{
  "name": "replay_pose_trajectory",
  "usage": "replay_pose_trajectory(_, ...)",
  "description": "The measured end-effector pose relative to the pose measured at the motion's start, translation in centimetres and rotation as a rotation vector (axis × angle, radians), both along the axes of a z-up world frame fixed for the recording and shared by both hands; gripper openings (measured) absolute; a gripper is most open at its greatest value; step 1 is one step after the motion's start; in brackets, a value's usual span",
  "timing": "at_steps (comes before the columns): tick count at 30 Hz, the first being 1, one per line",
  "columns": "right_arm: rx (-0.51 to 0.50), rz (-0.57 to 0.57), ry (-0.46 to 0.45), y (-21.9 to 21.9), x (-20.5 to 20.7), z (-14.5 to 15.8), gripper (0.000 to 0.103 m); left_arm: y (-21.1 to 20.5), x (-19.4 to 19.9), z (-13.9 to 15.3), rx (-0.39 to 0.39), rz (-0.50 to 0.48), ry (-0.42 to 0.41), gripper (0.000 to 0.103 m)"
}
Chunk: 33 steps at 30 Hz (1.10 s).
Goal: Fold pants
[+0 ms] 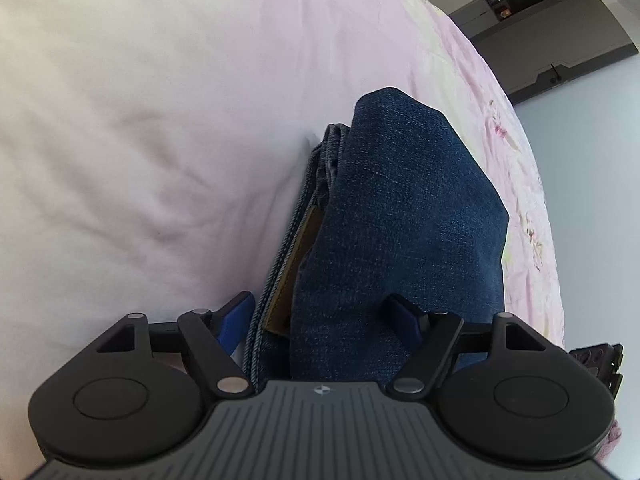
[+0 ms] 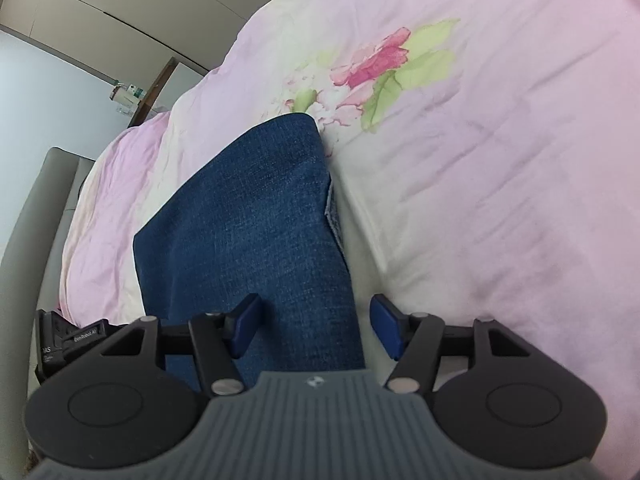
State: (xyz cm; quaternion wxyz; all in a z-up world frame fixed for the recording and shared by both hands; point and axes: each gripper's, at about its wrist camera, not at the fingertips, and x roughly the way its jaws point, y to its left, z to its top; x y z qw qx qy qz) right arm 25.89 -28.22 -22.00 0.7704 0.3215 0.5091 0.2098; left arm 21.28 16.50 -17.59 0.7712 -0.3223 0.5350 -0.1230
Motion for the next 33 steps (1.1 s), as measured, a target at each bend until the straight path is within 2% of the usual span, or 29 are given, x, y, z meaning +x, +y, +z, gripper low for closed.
replay_pose_trajectory(11, 0.06, 0.001, -0.013, 1.4, 1.7, -1.5, 0.043, -0.5, 0.7, 0.1, 0.014, -0.037, -0.034, 0.081)
replay_pose_trajectory(17, 0.052, 0.004, -0.036, 1.8, 1.6, -0.8, 0.035, -1.0, 1.1, 0.3, 0.011, -0.043, -0.052, 0.072)
replay_pose_trajectory(19, 0.04, 0.005, -0.049, 1.9, 1.5, -0.3, 0.031, -0.8, 0.9, 0.4, 0.013, -0.042, -0.059, 0.065)
replay_pose_trajectory(21, 0.031, 0.006, -0.061, 2.1, 1.3, 0.3, 0.025, -0.5, 0.7, 0.6, 0.0, -0.029, -0.065, 0.058)
replay_pose_trajectory(22, 0.033, 0.007, -0.067, 2.1, 1.2, 0.8, 0.017, -0.4, 0.6, 0.7, -0.01, -0.023, -0.068, 0.053)
replay_pose_trajectory(25, 0.03, 0.04, -0.107, 2.6, 0.9, 2.9, 0.015, 0.1, 0.1, 1.3, -0.04, -0.007, -0.087, 0.042)
replay_pose_trajectory(30, -0.006, 0.086, -0.169, 3.7, 0.3, 6.8, 0.014, 1.2, -0.9, 2.3, -0.082, 0.03, -0.127, 0.033)
replay_pose_trajectory(31, -0.014, 0.097, -0.182, 3.9, 0.2, 7.7, 0.014, 1.6, -1.3, 2.5, -0.095, 0.042, -0.139, 0.027)
replay_pose_trajectory(33, -0.034, 0.118, -0.209, 4.6, 0.1, 9.3, 0.014, 2.6, -2.0, 3.1, -0.118, 0.068, -0.157, 0.026)
